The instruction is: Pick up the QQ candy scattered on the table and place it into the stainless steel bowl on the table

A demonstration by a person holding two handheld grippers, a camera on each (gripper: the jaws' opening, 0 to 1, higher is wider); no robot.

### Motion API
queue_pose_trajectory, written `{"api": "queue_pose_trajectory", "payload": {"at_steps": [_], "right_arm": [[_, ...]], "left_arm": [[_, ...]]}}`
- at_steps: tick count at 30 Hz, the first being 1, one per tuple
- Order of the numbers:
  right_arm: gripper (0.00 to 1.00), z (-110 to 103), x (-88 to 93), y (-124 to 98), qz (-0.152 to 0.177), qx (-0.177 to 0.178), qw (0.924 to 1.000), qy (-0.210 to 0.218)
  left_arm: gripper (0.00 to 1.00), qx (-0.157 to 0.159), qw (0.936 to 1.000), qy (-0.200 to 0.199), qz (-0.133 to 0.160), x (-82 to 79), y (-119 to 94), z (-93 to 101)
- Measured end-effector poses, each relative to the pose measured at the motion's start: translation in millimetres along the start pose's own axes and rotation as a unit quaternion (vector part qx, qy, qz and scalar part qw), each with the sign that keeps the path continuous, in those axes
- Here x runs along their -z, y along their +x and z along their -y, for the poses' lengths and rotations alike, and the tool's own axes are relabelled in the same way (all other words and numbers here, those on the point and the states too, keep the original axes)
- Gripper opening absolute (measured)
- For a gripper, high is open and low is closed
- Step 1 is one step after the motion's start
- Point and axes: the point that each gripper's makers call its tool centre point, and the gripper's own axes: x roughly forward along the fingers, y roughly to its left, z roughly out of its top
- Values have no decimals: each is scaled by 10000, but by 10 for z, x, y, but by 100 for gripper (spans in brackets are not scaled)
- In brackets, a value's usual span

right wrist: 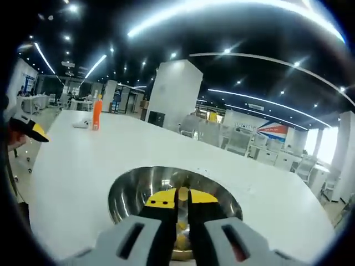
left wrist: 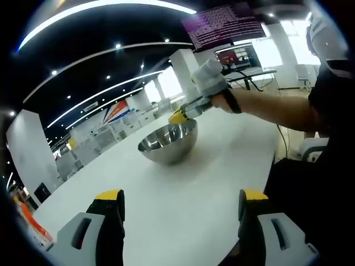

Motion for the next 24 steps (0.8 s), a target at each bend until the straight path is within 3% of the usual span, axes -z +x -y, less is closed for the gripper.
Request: {"api": "queue_pose_trajectory", "payload": {"at_steps": [8,9,12,24], "right_arm": [[9,-3,27,5,5,-3,10000,-99],[13,-10,41,11,-19,-28,9999,-125],[37,-106,75,46,24,-248,9995,-202],[35,-78,137,4,-42,-83,9995,-313]], "left_arm": [[85,23,10000,-35,-4,33,5,19],[85,17,10000,-44,6,33,4,17],[85,20,10000,-58,9,39,-3,20],[85,-18,10000,-68,-11,53,-29,8]]}}
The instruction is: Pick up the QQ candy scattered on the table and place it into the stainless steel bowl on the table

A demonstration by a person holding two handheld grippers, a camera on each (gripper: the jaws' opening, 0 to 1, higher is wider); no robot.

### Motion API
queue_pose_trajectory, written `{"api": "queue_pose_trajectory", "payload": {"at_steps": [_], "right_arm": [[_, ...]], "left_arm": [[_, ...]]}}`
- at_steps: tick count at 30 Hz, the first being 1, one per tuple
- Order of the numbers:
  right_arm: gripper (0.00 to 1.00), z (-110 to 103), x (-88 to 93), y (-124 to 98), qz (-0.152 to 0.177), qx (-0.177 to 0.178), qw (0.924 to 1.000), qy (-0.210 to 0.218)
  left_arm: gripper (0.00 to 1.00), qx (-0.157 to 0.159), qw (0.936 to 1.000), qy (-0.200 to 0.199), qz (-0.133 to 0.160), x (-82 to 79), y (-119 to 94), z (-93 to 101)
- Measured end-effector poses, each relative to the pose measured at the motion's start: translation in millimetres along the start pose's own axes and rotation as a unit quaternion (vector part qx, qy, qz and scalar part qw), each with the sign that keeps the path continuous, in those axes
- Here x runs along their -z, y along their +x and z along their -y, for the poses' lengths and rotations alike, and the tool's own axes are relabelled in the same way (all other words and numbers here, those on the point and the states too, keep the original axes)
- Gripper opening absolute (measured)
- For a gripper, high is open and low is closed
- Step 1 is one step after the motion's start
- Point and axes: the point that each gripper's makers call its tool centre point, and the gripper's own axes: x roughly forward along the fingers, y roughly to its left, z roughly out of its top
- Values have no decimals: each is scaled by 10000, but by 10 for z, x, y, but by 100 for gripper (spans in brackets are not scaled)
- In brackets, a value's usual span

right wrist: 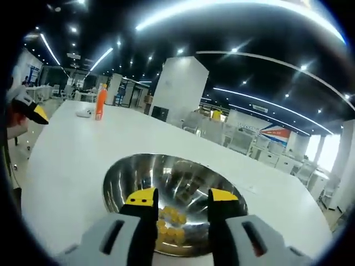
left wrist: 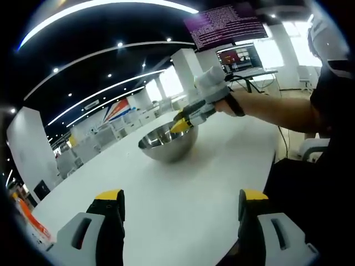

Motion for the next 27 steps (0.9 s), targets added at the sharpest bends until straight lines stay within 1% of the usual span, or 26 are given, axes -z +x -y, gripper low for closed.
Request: {"api": "queue_pose_trajectory", "payload": {"at_steps": [9,15,19,22,25,27], "right_arm": [[36,130,-10,-67,56,144,9999,16],[38,206,-80,-105,158,210,9996,81],[44,239,-158,-135,299,256,9991,153],[45,251,-212,-171,379,288,9988,133],[46,291,-328,-235,560,367,9976,160],[46,297,-443,-309,690,398,9967,168]], "left_arm": [[85,22,10000,21,-10,-2,10,15],[85,31,10000,35,-11,-15,17,15],[85,23,10000,41,-6,-25,20,11],[85,26,10000,45,-18,-23,22,13],[85,46,10000,39,-10,-28,23,23],[85,39,10000,48,-13,-29,25,22]]}}
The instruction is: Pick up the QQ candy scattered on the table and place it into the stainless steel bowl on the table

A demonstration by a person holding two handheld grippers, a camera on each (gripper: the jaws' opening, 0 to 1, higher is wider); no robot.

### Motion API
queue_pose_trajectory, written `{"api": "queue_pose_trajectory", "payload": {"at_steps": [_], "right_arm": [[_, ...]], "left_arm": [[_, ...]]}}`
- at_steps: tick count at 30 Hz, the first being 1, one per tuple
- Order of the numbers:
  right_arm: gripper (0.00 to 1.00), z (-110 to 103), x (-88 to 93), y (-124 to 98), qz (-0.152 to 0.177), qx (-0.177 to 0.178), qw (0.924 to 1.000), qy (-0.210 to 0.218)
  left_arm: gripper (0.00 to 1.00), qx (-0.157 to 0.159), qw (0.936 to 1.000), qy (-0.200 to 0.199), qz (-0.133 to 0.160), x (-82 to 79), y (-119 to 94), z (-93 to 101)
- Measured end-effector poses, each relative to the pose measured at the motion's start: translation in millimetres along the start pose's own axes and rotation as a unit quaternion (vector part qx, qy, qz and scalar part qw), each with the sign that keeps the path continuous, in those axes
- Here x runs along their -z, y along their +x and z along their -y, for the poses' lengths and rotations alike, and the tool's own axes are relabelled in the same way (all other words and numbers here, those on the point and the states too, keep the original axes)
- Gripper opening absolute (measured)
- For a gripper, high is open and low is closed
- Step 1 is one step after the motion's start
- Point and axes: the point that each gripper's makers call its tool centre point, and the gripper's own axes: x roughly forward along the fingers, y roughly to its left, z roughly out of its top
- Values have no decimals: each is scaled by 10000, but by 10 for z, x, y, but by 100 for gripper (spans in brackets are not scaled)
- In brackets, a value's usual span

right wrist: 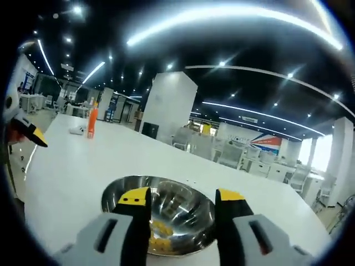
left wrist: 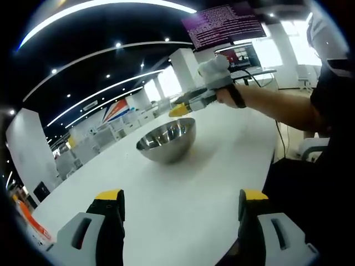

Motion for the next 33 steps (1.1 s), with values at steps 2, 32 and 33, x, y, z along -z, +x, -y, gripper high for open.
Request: {"api": "queue_pose_trajectory", "payload": {"at_steps": [2,32,33], "right_arm": [[46,-1,-138,-50,147,-1,9999,-21],[43,-939,-599,-851,526,-1031,9933,5],[43,-997,-510,-848,432,-1100,9930,66]], "left_arm": [[85,0,10000,0,-2,-2,4,0],[85,7,10000,19,46,-43,-13,20],[85,5,10000,31,41,-41,-13,20]]}}
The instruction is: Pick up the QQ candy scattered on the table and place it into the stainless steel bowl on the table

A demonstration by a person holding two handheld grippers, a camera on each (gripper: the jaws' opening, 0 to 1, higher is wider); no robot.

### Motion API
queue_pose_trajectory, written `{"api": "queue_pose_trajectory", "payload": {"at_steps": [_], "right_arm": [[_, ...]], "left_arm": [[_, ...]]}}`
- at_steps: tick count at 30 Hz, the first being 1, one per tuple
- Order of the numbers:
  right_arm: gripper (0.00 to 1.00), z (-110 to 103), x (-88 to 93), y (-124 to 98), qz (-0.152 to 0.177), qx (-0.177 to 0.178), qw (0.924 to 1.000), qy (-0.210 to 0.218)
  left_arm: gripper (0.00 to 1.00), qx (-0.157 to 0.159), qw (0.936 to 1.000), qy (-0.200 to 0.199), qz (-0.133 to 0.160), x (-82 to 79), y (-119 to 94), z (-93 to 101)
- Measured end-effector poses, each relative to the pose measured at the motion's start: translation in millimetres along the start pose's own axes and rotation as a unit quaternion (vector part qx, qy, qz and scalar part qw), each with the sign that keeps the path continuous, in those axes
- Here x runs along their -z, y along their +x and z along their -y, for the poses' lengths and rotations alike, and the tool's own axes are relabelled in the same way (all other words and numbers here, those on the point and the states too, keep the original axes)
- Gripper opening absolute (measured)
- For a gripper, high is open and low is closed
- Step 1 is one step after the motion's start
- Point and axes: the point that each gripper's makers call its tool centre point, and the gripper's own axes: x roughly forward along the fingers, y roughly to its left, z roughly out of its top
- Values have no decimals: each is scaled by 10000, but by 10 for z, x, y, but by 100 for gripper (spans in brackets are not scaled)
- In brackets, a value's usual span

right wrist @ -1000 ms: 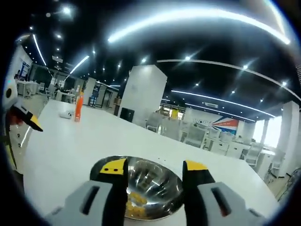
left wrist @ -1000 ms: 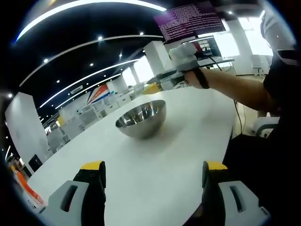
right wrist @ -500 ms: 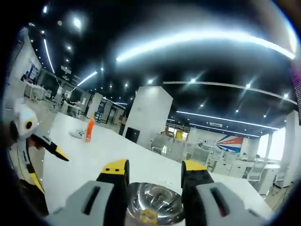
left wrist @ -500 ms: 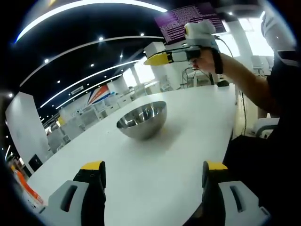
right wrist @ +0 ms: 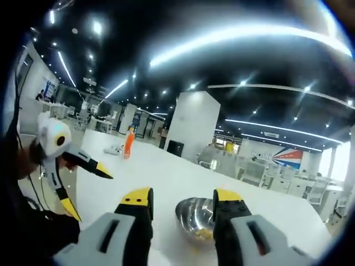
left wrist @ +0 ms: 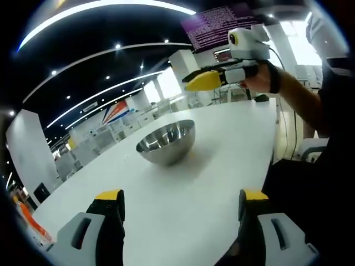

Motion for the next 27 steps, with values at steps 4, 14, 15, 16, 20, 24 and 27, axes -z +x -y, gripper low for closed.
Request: {"api": "queue_pose_trajectory", "payload": {"at_steps": [4,14,15,16,20,24,27], "right_arm": [[43,-180,365,19,-346,-212,9987,303],[41,-306,1120,25,-1146,-406,9890,842],[41,-294,1156,32,-1175,-392,9885,869],[41,-270,1227,43,-1228,-365,9874,927],[41,-205,1398,81,-1327,-264,9846,1104],[41,-77,1545,121,-1436,41,9845,1003],[41,-2,1644,182,-1485,139,9842,957]], "left_arm": [[85,-3,10000,1,4,-3,-4,-4],[85,7,10000,5,14,-3,12,4],[85,13,10000,5,9,0,12,7],[85,15,10000,4,3,3,14,11],[85,15,10000,-9,10,8,3,19],[85,-21,10000,-29,0,23,-14,-1],[85,-14,10000,-29,-2,27,-15,-1]]}}
